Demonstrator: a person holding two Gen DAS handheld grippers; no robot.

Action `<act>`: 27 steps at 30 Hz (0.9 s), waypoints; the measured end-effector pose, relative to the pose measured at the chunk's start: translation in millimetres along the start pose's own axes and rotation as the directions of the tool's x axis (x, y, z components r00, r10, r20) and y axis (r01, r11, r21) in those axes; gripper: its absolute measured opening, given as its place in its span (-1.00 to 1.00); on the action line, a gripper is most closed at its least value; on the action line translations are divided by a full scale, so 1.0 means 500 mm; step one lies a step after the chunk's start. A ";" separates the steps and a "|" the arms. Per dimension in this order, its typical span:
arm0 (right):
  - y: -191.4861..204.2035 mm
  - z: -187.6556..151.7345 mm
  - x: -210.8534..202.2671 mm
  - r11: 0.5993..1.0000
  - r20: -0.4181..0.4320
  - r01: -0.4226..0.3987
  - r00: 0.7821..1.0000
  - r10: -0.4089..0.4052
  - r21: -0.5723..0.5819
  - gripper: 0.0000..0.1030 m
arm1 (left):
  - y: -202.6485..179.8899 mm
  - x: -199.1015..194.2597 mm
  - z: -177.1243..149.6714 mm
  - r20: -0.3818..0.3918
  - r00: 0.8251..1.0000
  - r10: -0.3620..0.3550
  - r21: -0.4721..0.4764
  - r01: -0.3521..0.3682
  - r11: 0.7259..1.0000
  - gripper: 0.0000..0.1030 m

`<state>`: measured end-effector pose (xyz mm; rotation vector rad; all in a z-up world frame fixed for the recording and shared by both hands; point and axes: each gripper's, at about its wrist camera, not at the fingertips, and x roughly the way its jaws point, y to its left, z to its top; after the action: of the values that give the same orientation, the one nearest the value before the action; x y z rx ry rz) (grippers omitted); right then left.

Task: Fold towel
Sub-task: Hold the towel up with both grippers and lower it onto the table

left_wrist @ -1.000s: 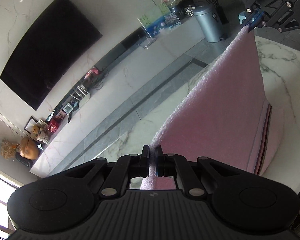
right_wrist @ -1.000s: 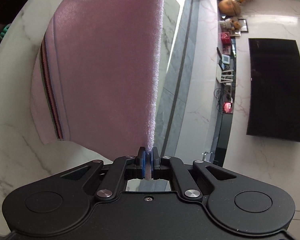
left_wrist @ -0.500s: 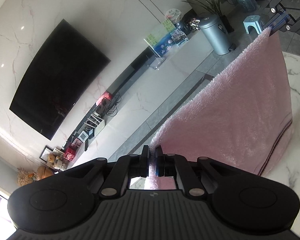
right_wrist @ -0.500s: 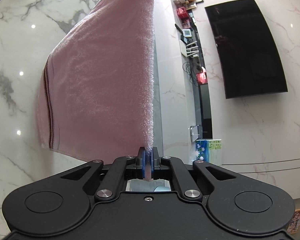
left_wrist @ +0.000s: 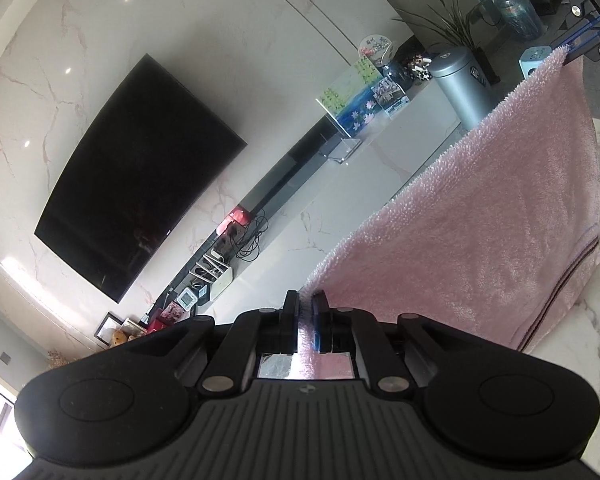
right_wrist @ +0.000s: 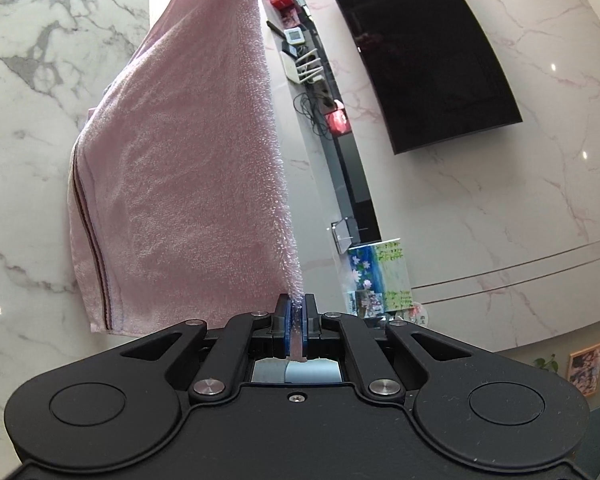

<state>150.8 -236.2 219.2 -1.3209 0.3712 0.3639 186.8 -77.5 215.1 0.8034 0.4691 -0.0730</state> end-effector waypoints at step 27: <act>0.457 -0.193 -0.217 0.810 0.016 -0.561 0.824 0.567 0.169 -0.95 | -0.279 -0.241 -0.457 -0.108 0.845 -0.523 -0.006 0.526 0.851 -0.86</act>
<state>-55.8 -288.0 52.1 -1.0301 0.8163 0.7933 -40.2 -26.7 35.9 0.6846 0.7843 -0.5509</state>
